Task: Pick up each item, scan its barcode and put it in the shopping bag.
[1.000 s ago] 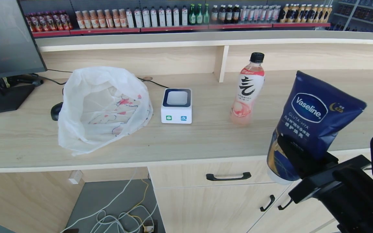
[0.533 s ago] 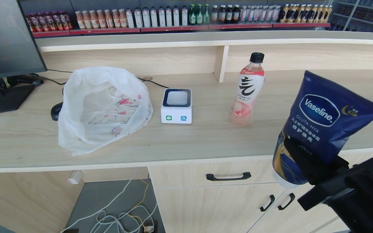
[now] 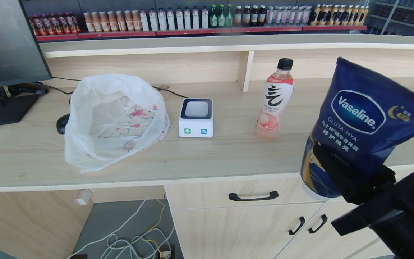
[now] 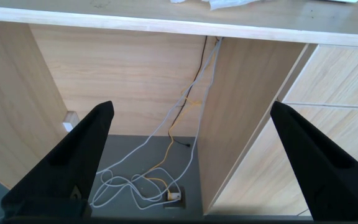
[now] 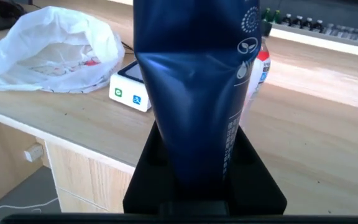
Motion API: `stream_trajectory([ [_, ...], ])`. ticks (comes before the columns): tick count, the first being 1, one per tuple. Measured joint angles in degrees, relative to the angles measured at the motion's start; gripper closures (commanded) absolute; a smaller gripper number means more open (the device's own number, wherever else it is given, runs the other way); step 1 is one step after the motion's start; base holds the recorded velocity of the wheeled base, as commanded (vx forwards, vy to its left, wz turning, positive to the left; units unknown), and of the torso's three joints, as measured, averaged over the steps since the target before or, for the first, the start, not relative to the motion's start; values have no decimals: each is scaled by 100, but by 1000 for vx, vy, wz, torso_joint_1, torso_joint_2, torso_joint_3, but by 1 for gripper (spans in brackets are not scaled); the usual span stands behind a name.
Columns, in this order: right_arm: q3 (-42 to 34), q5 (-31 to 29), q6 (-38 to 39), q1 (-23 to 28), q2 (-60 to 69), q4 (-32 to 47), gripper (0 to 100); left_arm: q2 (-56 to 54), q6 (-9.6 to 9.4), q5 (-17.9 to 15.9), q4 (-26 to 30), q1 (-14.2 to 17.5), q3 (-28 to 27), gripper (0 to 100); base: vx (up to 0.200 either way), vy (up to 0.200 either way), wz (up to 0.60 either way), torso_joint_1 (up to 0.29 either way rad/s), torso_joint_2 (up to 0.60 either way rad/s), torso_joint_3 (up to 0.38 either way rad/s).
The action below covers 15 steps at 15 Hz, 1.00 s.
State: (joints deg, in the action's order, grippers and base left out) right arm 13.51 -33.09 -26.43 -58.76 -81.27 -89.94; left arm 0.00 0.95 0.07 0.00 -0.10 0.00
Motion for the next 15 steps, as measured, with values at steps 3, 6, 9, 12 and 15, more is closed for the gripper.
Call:
stream_trajectory([
  [3,121,800,-608,-88,-1,0,100,0,-2,0,0,0,0,0,0,0,0,0,0,0],
  [6,93,1251,-720,-100,-12,2,100,0,0,0,0,0,0,0,0,0,0,0,0,0],
  [9,127,1732,-1041,-100,-148,2,100,0,0,0,0,0,0,0,0,0,0,0,0,0],
  [12,212,2126,-1410,-100,-301,6,100,0,-2,0,0,0,0,0,0,0,0,0,0,0],
  [15,639,2761,-1753,-140,-386,151,100,0,0,0,0,0,0,0,0,0,0,0,0,0],
])
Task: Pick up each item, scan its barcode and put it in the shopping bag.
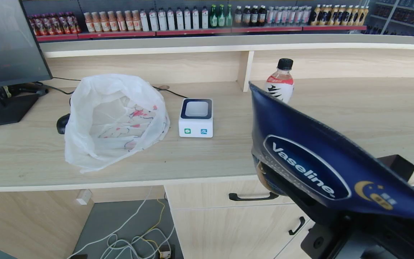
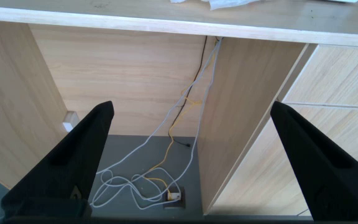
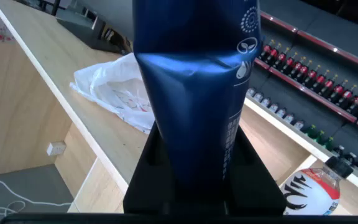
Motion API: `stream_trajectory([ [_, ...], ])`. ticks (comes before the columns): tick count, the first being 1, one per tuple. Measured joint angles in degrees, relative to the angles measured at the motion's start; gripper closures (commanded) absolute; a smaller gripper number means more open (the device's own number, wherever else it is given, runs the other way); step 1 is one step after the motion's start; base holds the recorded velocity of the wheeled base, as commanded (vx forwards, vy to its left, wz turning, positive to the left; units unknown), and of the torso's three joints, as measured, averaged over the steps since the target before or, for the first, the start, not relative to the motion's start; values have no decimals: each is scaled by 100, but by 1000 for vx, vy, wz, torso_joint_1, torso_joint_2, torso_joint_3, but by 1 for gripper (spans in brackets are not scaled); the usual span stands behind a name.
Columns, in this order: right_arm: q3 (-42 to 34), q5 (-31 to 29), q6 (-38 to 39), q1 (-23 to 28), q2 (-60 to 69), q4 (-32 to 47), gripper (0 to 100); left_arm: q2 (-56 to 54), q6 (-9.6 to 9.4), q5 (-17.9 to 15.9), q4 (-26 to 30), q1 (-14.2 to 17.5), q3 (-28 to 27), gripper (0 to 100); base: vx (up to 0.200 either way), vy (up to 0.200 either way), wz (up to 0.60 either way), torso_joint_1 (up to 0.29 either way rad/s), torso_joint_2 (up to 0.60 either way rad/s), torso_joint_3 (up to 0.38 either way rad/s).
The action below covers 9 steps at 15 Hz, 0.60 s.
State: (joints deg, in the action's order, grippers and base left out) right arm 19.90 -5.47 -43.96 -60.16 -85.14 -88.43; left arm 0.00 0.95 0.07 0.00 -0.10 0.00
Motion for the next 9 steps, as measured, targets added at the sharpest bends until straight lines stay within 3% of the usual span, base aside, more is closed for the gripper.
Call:
stream_trajectory([
  [5,449,1047,-605,-364,96,1124,100,0,0,0,0,0,0,0,0,0,0,0,0,0],
  [9,684,1172,-1034,-364,133,1253,100,0,-2,-2,0,0,0,0,0,0,0,0,0,0],
])
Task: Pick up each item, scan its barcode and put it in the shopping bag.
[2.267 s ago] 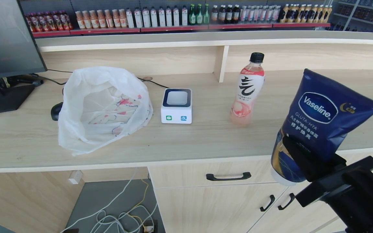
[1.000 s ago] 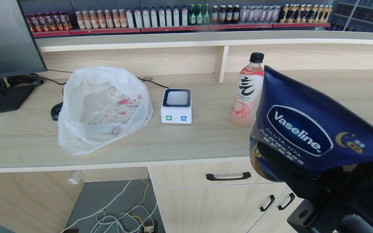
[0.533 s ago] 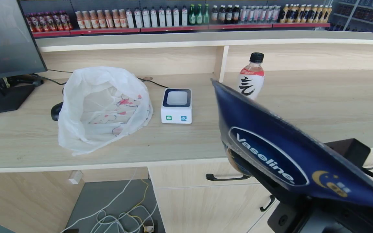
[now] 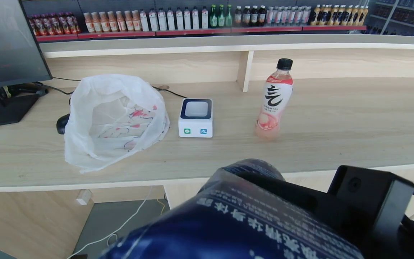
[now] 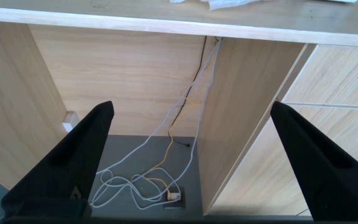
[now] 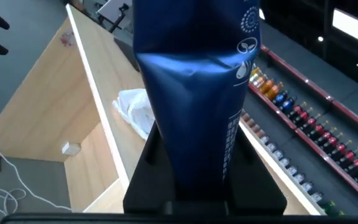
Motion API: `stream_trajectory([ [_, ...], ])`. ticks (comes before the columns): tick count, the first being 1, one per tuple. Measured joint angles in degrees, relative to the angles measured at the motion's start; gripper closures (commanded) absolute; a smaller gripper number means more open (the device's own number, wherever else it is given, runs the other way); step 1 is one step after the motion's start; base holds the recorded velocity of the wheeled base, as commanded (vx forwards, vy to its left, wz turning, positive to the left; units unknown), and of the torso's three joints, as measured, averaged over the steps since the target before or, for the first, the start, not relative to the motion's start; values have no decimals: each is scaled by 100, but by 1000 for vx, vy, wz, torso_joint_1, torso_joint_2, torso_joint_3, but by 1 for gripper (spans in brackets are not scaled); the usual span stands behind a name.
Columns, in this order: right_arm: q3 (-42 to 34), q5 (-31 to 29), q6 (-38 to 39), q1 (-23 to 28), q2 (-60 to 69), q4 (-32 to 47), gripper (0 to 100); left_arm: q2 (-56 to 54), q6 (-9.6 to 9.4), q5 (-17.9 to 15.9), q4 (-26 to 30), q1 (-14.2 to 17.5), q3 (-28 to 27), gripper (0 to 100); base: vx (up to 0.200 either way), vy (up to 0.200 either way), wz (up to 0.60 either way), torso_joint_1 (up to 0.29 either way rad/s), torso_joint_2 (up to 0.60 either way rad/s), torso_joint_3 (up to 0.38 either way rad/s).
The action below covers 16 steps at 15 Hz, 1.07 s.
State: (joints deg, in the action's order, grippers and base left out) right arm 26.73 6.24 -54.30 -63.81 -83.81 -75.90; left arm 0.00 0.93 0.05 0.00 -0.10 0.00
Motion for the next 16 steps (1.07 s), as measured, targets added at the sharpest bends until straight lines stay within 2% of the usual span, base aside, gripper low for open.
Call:
stream_trajectory([
  [2,85,5,-416,182,-21,0,100,0,2,5,0,0,0,0,0,0,0,0,0,0],
  [5,83,7,-608,317,-117,-2,100,0,0,2,0,0,0,0,0,0,0,0,0,0],
  [9,96,-39,-1949,427,-255,0,100,0,2,2,0,0,0,0,0,0,0,0,0,0],
  [12,102,-94,-2404,455,-404,-5,100,0,2,2,0,0,0,0,0,0,0,0,0,0],
  [16,278,-173,-3507,430,-491,-27,100,0,2,2,0,0,0,0,0,0,0,0,0,0],
])
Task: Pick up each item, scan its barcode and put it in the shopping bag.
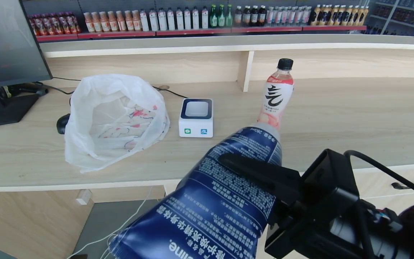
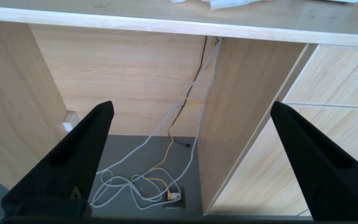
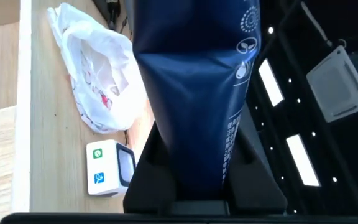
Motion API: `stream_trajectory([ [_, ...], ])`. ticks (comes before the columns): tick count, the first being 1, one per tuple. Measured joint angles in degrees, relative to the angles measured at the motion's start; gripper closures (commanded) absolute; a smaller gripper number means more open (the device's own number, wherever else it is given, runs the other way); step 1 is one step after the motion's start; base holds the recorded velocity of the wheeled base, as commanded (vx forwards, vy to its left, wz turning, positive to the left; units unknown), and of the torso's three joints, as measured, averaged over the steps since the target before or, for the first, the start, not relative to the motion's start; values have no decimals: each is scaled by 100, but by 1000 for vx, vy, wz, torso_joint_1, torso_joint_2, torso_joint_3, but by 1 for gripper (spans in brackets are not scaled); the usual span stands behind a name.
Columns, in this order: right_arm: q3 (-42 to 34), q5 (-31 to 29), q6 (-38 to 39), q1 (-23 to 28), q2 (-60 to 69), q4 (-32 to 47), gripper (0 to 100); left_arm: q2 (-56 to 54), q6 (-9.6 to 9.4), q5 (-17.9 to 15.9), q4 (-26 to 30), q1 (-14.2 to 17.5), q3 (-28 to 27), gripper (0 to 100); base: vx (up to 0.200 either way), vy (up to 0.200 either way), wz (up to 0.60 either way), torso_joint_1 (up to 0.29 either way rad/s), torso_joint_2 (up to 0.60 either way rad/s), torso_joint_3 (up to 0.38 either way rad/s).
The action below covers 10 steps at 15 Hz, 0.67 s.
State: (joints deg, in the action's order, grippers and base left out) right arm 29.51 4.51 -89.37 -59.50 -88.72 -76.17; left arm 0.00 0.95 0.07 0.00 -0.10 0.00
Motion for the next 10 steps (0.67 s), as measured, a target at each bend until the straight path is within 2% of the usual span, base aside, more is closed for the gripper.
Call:
stream_trajectory([
  [6,193,-184,-1031,-499,-61,-6,100,0,0,0,0,0,0,0,0,0,0,0,0,0],
  [10,235,-132,-1404,-562,-57,-9,100,0,-2,0,0,0,0,0,0,0,0,0,0,0],
])
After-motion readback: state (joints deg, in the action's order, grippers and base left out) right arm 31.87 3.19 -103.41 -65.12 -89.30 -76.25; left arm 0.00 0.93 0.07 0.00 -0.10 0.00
